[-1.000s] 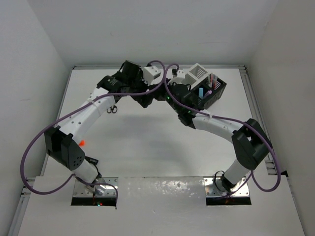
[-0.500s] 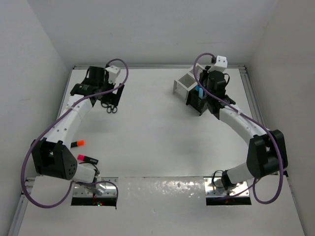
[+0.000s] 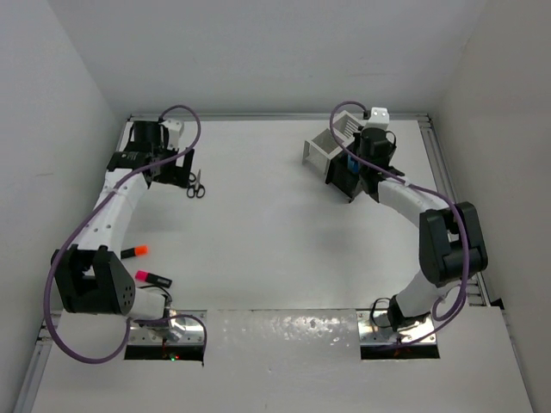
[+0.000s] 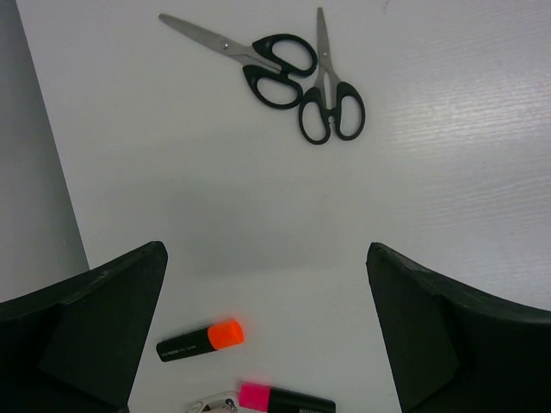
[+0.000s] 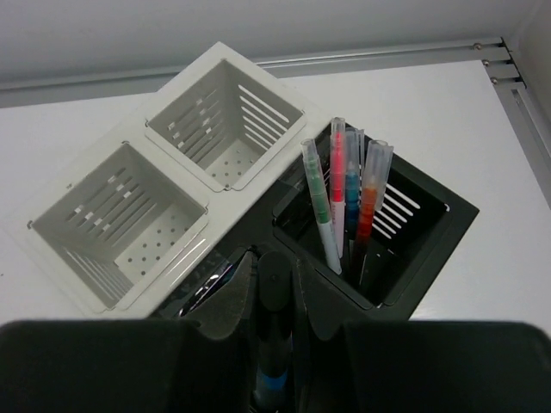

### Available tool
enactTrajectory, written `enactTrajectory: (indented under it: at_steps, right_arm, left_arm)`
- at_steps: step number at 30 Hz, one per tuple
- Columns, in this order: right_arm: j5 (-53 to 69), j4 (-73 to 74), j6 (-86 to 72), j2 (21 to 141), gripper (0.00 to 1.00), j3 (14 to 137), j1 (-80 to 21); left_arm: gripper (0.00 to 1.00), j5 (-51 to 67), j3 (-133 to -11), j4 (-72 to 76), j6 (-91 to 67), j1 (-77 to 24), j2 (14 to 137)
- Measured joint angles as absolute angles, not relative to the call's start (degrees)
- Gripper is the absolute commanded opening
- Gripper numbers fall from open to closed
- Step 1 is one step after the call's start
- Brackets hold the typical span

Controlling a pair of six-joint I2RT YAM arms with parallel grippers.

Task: Sort the stationery into containers
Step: Place the pen in the storage box.

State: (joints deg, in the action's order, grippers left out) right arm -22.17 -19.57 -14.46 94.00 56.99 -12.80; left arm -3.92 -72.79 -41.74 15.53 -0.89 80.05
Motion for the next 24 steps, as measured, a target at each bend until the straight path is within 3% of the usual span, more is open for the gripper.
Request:
enactTrajectory:
  at_steps: [4, 8, 11, 14, 19, 24]
  right_arm:
    - [-22.24, -21.39, -13.50, 95.39, 0.01, 56.03, -12.82]
    - [-22.22, -21.87, -13.72, 95.50, 0.56, 54.63, -12.84]
    - [-21.89, -21.87, -13.78, 95.22, 0.68, 53.65, -12.84]
    - [-21.45, -21.17, -14.04, 93.54, 0.71, 52.82, -12.88]
    - [-19.35, -19.55, -13.21, 86.70, 0.74, 52.77, -14.28]
    - [-15.92, -18.96, -10.87, 79.59, 0.74, 52.71, -19.18]
  left_arm:
    - [1.00, -4.36, -71.70, -42.00, 15.22, 0.27, 80.03]
    - [1.00, -4.82, -70.81, -42.37, 15.11, 1.69, 80.03]
    - [1.00, -6.04, -70.19, -43.27, 16.14, 3.18, 80.60]
    - [0.99, -7.03, -69.04, -44.03, 20.18, 5.17, 81.95]
    - [0.86, -11.94, -63.66, -47.46, 32.40, 10.33, 84.03]
    - [0.83, -16.93, -59.70, -52.64, 43.88, 15.97, 86.17]
